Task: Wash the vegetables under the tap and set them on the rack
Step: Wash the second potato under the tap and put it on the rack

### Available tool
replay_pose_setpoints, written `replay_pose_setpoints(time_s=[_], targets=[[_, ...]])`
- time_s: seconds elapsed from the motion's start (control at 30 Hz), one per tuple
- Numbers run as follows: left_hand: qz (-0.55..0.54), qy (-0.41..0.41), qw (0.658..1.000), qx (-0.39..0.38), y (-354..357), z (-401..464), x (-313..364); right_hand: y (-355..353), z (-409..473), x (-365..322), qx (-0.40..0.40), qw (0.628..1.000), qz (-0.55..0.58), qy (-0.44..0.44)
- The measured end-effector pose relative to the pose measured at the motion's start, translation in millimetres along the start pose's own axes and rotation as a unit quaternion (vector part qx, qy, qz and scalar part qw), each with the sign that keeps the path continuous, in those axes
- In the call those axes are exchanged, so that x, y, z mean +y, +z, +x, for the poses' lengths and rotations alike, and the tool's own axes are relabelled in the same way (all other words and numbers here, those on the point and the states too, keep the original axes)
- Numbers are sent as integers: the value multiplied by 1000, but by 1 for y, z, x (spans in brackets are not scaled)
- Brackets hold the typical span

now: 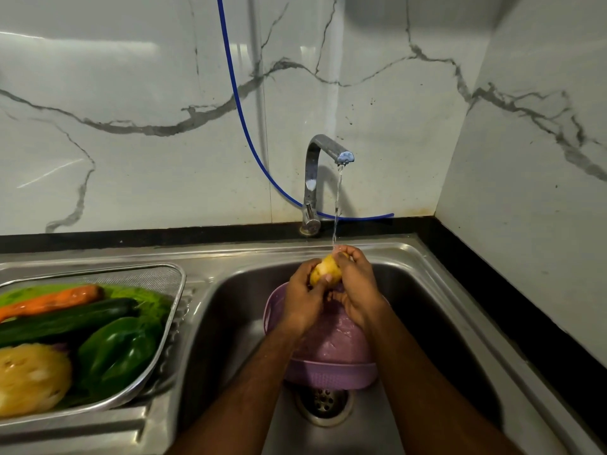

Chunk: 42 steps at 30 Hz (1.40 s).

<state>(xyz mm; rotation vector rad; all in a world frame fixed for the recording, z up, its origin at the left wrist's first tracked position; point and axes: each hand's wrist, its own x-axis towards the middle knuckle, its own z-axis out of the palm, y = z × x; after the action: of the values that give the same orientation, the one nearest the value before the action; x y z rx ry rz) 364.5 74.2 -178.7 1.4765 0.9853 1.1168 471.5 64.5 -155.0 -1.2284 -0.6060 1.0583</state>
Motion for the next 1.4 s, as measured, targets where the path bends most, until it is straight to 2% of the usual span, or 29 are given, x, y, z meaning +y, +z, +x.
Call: replay_pose_setpoints(time_s=[0.13,0.27,0.4,0.47,0.53,0.63,0.7,0.83,0.97,1.07,1.17,1.23,1.4], targets=[[53,79,995,-4,3,-6,1,0,-4,-7,9,999,50,18],[50,92,994,22,5,-4,-3,-2,-5,-8,-38,992,113,43],[55,101,993,29,3,-4,-6,2,-4,-6,-29,992,113,43],[39,64,997,29,4,-4,-6,3,-2,-4,-8,996,89,19],[-31,-19,999,28,1,1,-6,4,0,-1,-1,998,60,-1],[-185,-149,971,-28,-3,2,0,7,0,-1,-2,999,41,-3],[-211,-163,963,-47,-3,1,3,6,-1,-3,-7,1000,27,-8],[-204,-138,969,4,2,5,-1,4,-5,-6,-17,998,-55,-33],[-138,-86,984,78,1,10,-7,8,-7,-4,-44,999,-11,-4],[-107,-47,990,81,-2,10,-9,8,-7,-2,-57,998,17,7],[-73,-20,995,63,0,7,-9,6,-8,-3,-16,1000,15,-5],[-90,-24,994,63,3,6,-9,4,-6,-3,-2,1000,29,0],[-115,-37,991,64,0,8,-6,-3,-2,-6,-49,994,94,30]])
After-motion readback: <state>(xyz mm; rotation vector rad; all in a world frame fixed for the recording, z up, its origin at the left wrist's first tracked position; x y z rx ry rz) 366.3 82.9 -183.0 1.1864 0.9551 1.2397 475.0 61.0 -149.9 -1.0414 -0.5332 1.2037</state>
